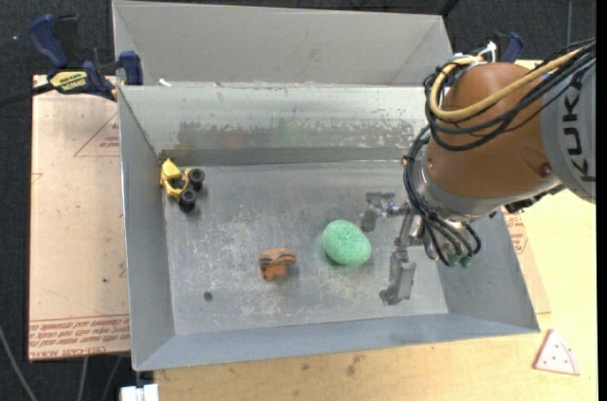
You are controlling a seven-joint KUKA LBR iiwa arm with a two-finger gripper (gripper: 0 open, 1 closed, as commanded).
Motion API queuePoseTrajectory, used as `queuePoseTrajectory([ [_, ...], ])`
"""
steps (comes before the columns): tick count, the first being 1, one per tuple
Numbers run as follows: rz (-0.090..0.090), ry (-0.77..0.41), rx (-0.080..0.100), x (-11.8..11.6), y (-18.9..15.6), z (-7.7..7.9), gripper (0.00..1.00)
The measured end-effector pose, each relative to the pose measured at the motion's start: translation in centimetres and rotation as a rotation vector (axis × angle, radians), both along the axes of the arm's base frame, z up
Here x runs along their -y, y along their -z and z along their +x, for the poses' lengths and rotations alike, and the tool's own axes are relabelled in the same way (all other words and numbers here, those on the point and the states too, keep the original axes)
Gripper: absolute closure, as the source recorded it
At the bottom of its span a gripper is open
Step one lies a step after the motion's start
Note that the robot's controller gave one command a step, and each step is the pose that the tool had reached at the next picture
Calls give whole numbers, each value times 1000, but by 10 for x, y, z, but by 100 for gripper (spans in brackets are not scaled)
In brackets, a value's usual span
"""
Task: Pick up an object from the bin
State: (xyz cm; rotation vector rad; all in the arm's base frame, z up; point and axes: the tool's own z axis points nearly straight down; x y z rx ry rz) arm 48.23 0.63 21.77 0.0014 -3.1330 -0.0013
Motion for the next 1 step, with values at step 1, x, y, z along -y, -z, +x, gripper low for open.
queuePoseTrajectory([
  [1, 0, 0, 9, 0, -4, 2, 0],
])
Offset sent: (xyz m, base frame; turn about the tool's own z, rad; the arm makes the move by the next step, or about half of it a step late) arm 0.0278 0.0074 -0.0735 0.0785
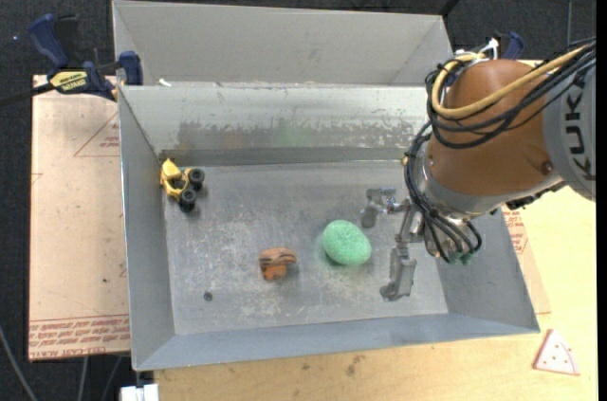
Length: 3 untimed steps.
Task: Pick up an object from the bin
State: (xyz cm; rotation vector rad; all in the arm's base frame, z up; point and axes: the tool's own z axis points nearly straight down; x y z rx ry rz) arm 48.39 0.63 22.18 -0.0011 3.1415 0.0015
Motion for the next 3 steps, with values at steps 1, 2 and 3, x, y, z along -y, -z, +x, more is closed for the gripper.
queuePoseTrajectory([
  [1, 0, 47, 9, -4, 43, 18, 0],
  [2, 1, 81, -6, -1, 79, 23, 0],
  [3, 1, 165, 4, 2, 93, 39, 0],
])
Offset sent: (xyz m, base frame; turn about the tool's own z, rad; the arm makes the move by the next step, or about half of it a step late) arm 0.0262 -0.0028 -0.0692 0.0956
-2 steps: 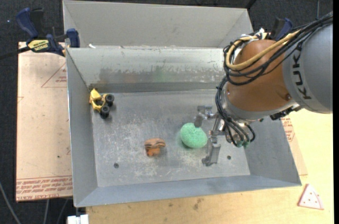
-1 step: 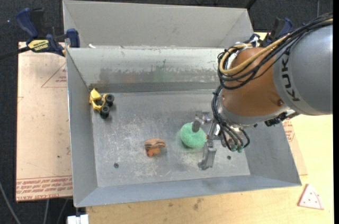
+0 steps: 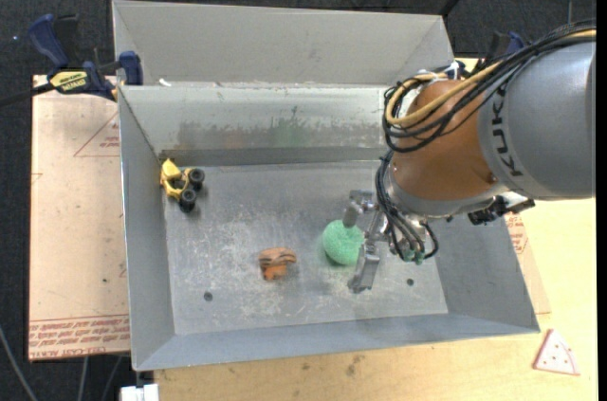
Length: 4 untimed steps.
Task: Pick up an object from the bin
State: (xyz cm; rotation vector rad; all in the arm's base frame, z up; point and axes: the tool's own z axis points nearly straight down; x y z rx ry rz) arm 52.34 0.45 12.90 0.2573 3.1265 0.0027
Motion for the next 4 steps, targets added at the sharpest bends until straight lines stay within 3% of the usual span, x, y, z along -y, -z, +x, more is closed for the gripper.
queuePoseTrajectory([
  [1, 0, 14, 0, -3, 43, 8, 0],
  [2, 1, 171, 12, 5, 55, 28, 100],
  [3, 1, 170, 0, 5, 58, 25, 0],
  [4, 0, 170, -1, 5, 59, 24, 100],
])
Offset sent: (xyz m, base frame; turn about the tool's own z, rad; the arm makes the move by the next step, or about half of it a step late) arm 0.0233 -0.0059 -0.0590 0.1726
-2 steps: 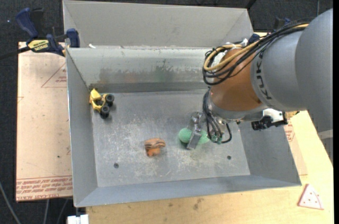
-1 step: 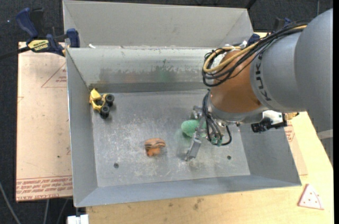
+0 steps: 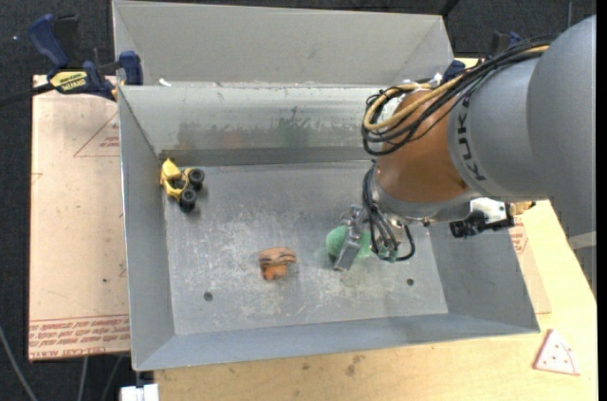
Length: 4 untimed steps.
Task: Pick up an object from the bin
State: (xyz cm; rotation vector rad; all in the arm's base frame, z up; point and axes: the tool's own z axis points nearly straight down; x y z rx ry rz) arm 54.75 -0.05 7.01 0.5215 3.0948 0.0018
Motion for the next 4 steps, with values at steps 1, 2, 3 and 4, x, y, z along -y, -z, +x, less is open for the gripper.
queuePoseTrajectory([
  [1, 0, 0, 0, 0, 0, 0, 100],
  [2, 0, -54, -1, 29, -98, -7, 100],
  [3, 0, -54, -1, 29, -98, -7, 100],
  [4, -2, -126, -7, 19, -111, -9, 100],
])
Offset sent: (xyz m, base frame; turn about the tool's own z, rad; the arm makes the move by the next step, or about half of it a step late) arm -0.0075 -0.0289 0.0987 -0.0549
